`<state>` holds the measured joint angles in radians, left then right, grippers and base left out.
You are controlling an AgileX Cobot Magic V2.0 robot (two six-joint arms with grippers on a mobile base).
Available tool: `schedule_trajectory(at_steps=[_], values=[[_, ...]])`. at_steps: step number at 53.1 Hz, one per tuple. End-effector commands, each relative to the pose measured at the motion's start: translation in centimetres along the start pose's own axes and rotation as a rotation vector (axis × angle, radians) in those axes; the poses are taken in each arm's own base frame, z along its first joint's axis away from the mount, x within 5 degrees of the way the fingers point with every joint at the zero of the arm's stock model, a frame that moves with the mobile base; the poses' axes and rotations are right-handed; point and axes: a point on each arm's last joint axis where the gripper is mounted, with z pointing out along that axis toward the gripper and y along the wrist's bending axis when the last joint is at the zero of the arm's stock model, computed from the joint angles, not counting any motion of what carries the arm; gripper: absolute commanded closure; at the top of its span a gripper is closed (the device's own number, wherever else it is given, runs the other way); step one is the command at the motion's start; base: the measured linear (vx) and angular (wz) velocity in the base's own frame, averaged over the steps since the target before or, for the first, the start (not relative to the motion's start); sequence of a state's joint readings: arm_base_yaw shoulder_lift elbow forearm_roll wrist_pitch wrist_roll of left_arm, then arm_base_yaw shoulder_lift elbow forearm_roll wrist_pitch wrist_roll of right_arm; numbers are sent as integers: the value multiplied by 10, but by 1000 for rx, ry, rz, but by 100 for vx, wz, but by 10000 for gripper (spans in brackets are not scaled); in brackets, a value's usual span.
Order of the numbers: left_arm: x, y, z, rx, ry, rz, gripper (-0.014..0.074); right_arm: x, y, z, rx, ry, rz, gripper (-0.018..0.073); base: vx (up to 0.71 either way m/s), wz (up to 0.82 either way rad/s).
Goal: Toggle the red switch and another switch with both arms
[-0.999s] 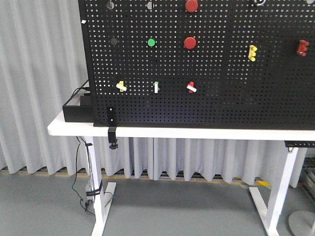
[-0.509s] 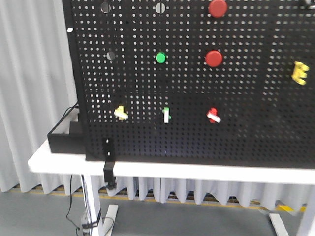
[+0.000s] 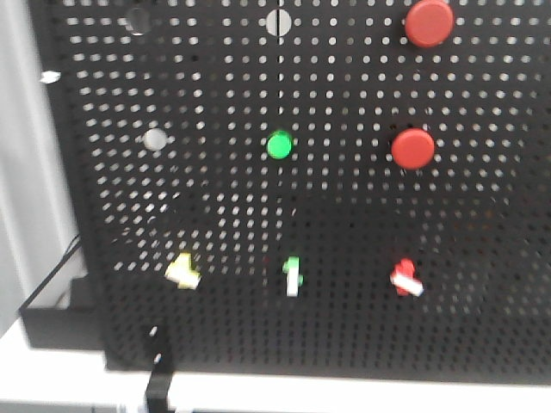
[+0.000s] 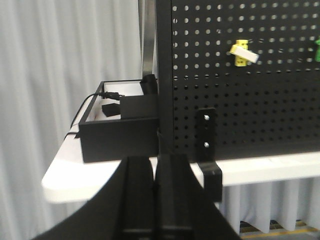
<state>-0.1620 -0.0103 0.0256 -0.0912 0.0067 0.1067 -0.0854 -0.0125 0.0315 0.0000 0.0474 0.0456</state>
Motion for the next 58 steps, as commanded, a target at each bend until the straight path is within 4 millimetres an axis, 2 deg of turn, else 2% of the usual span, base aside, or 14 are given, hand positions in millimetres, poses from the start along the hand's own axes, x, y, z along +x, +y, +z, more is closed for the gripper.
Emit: schedule_trajectory(at_steps=[1, 25, 58], values=[[-2, 1, -1, -10, -79, -5, 594, -6, 0, -1, 4, -85, -12, 566, 30, -7], [-2, 1, -1, -10, -79, -5, 594, -6, 0, -1, 4, -86, -12, 566, 21, -1], [-2, 1, -1, -10, -79, -5, 594, -6, 0, -1, 4, -86, -12, 566, 2, 0]])
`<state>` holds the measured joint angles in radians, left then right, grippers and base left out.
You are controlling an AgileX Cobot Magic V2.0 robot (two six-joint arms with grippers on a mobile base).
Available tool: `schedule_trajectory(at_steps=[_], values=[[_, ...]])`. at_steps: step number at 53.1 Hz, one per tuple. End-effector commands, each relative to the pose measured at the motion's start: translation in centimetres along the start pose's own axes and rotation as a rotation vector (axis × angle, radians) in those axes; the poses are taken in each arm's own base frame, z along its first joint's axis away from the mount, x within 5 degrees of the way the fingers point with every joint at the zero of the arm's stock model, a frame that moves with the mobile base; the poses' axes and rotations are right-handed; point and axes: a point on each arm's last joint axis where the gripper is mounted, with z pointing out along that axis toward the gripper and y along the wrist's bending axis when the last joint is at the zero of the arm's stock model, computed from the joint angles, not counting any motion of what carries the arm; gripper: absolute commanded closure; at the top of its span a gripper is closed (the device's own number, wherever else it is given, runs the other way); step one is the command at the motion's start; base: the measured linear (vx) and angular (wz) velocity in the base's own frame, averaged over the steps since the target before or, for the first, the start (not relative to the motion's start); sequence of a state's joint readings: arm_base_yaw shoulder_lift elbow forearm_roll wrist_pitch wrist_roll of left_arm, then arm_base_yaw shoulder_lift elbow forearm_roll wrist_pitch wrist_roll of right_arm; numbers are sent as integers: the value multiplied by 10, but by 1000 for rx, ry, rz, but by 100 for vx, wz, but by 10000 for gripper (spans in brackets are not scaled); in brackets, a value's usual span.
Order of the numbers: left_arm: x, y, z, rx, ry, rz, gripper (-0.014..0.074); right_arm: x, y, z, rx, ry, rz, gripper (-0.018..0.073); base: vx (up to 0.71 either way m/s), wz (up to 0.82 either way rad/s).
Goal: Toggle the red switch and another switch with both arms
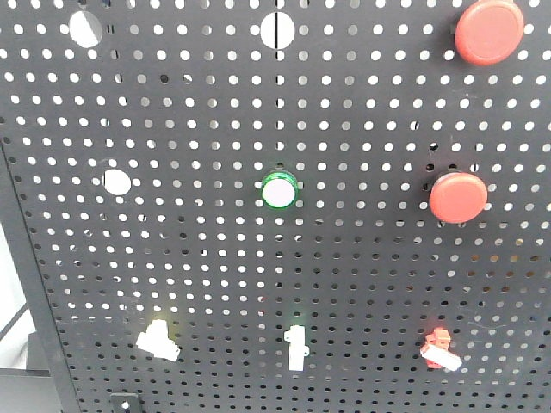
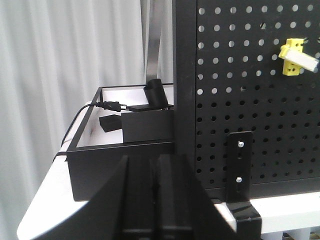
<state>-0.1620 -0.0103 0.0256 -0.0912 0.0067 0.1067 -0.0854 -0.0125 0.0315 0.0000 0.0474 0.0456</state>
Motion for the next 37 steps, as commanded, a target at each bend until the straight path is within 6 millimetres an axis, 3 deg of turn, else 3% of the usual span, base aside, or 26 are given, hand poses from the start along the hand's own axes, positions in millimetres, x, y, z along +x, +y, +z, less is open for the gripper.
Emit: schedule_trajectory(at_steps=[1, 13, 31, 37], values=[[-2, 1, -1, -10, -79, -5, 594, -6, 0, -1, 4, -86, -12, 566, 0, 0], [-6, 1, -2, -16, -129, -3, 594, -7, 0, -1, 4, -92, -13, 566, 0, 0], [-22, 3, -5, -30, -279, -25, 594, -26, 1, -4, -6, -274, 19, 566, 0, 0], [-25, 4, -5, -20, -286, -170, 594, -44, 2, -8, -6, -265, 11, 566, 0, 0]])
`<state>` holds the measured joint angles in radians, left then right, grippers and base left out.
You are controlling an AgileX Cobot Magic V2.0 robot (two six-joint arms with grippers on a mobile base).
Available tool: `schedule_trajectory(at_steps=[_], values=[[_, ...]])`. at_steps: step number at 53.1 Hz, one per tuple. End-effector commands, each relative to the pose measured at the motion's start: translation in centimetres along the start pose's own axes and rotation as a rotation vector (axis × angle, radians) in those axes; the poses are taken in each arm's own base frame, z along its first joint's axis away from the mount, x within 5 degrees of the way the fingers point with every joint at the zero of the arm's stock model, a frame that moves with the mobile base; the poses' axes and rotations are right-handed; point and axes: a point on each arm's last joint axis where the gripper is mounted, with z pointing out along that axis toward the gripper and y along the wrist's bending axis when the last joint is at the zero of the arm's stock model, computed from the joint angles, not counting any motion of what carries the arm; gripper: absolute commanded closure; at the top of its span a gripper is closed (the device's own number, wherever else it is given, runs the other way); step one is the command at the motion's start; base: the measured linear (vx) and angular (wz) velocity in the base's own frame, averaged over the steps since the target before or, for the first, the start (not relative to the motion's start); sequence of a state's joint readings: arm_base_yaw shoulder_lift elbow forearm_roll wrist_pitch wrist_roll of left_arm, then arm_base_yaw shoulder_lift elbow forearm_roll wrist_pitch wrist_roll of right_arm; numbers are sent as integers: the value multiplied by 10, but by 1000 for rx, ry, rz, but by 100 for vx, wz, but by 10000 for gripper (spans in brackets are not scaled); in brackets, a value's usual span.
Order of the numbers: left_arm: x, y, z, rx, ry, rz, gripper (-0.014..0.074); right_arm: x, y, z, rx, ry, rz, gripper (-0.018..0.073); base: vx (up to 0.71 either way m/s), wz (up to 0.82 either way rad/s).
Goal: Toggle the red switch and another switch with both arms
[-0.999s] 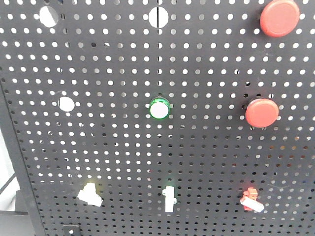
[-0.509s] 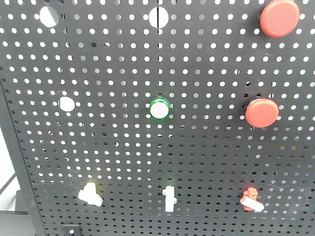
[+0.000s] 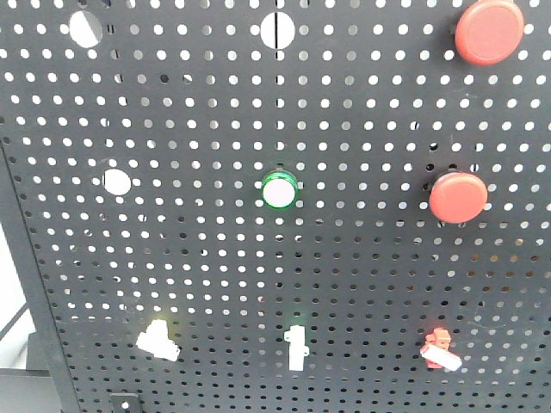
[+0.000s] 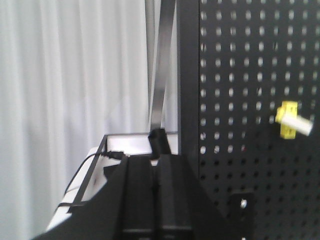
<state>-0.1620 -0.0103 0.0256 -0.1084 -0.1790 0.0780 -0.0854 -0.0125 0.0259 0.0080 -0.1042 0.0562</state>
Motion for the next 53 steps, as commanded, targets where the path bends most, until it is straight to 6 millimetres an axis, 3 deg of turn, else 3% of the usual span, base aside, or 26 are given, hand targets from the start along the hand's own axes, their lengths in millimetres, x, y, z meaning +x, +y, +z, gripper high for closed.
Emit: schedule_trajectory(at_steps=[1, 5, 14, 19, 24, 29, 39, 53], values=[[-10, 1, -2, -9, -95, -146, 594, -32, 2, -2, 0, -104, -10, 566, 0, 0], [-22, 0, -1, 4, -61, -163, 594, -58, 3, -6, 2, -83, -26, 566, 0, 0], [-81, -4, -2, 22, -82, 35, 594, -129, 8, -14, 12, -70, -146, 566, 0, 0], [-117, -5, 5, 22, -131, 43, 594, -162, 10, -6, 12, -58, -195, 566, 0, 0], [-142, -6, 24, 22, -117, 41, 594, -188, 12, 4, 9, -59, -214, 566, 0, 0], [-161, -7, 48, 22, -84, 41, 594, -201, 13, 18, 8, -37, -213, 566, 0, 0], [-166, -8, 86, 21, -10, 3, 594, -198, 14, 36, -9, 26, -137, 566, 0, 0], [-163, -9, 91, 22, 21, -82, 594, -198, 16, 38, -35, 32, -65, 566, 0, 0]])
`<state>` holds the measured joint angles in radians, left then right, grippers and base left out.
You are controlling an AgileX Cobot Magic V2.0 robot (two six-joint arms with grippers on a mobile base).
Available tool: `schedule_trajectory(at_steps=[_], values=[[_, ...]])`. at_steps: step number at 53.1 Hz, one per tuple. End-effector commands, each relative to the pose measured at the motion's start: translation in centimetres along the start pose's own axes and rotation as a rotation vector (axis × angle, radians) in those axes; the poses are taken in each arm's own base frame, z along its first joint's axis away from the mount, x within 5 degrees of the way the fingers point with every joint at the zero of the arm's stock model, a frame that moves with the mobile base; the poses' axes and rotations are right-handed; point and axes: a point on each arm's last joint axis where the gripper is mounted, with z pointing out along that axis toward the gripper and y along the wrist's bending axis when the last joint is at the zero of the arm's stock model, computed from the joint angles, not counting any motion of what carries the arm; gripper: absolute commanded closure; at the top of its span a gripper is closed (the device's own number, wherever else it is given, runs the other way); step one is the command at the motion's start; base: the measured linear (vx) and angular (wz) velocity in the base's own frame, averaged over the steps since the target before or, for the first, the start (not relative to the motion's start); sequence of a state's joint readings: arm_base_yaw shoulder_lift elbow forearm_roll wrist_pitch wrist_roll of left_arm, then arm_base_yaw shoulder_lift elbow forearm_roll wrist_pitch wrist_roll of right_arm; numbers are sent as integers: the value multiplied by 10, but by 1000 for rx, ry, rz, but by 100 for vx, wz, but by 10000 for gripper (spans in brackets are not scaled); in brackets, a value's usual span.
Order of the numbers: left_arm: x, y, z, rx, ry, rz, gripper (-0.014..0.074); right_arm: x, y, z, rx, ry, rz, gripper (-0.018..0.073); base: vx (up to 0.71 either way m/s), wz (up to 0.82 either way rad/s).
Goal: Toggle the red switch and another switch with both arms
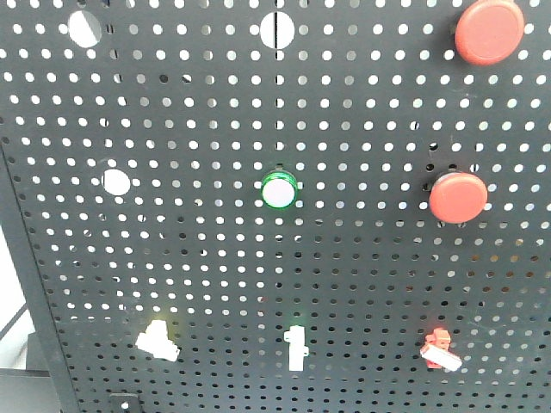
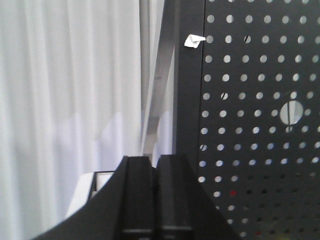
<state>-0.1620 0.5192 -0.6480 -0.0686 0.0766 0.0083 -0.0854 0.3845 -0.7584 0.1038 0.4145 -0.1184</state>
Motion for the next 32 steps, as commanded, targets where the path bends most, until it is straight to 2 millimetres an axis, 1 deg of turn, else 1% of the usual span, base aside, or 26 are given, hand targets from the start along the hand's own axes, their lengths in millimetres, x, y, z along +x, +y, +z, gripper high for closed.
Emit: schedule_trajectory(at_steps=[1, 5, 12, 17, 21, 27, 32], values=[[-16, -2, 0, 13, -78, -48, 594, -16, -1, 0, 8, -99, 16, 566, 0, 0], [-12, -6, 1, 51, -31, -61, 594, -16, -1, 0, 8, -99, 11, 566, 0, 0], [-5, -20, 7, 175, 32, -42, 594, -16, -1, 0, 8, -99, 11, 566, 0, 0], [4, -37, 19, 294, 87, -36, 594, -15, -1, 0, 7, -92, 11, 566, 0, 0], [13, -51, 28, 371, 126, 1, 594, -13, 0, 0, 4, -69, 11, 566, 0, 0], [23, -65, 42, 417, 144, 57, 594, -9, 0, 0, -3, -21, 11, 566, 0, 0], [30, -68, 53, 402, 152, 61, 594, -5, 1, 0, -8, 18, 10, 566, 0, 0]])
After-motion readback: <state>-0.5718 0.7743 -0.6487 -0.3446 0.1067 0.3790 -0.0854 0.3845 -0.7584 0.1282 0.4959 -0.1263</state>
